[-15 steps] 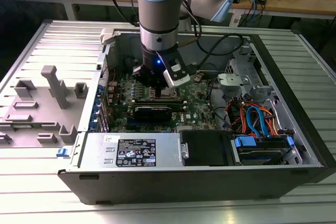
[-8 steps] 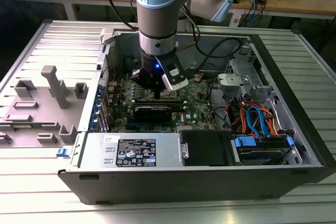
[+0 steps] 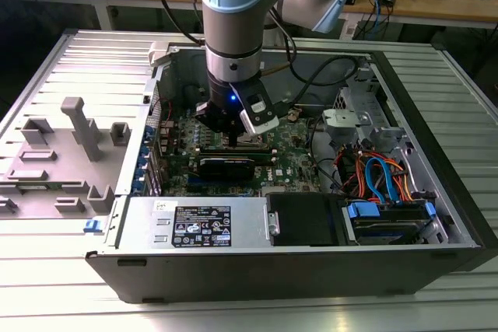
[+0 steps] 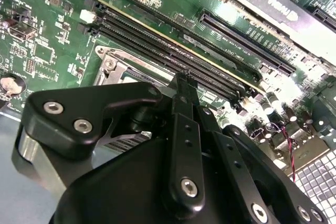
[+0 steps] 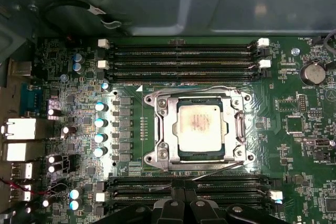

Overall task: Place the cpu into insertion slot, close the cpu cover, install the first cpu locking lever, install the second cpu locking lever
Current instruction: 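Install the second cpu locking lever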

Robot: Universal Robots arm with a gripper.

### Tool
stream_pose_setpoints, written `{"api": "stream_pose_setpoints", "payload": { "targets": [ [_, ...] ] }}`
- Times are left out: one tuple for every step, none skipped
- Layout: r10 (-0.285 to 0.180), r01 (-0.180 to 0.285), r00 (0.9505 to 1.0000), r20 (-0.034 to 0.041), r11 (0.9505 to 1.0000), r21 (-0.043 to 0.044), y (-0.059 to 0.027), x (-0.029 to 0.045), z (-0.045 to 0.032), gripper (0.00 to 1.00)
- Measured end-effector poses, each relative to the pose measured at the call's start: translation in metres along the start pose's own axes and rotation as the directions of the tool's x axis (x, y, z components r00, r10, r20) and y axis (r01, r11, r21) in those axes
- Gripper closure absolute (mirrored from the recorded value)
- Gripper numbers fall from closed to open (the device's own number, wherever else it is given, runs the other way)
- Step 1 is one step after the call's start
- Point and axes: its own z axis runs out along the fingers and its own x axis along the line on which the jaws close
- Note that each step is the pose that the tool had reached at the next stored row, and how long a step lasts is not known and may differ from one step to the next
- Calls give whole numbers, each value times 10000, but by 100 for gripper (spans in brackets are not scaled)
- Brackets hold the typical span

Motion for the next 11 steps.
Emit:
{"api": "stream_pose_setpoints", "payload": {
  "targets": [
    [0,0,10000,0,10000,0,0,0,0,89],
    [0,0,10000,0,10000,0,0,1,0,89],
    [0,0,10000,0,10000,0,0,1,0,89],
    [0,0,10000,0,10000,1,0,2,0,89],
    [0,0,10000,0,10000,0,0,2,0,89],
    [-1,1,10000,0,10000,0,0,2,0,89],
    [0,0,10000,1,10000,0,0,2,0,89],
    [0,0,10000,0,10000,0,0,3,0,89],
    [0,0,10000,0,10000,1,0,3,0,89],
    [3,-3,10000,0,10000,0,0,9,0,89],
    [1,-1,10000,-1,10000,1,-1,8,0,89]
  ]
}}
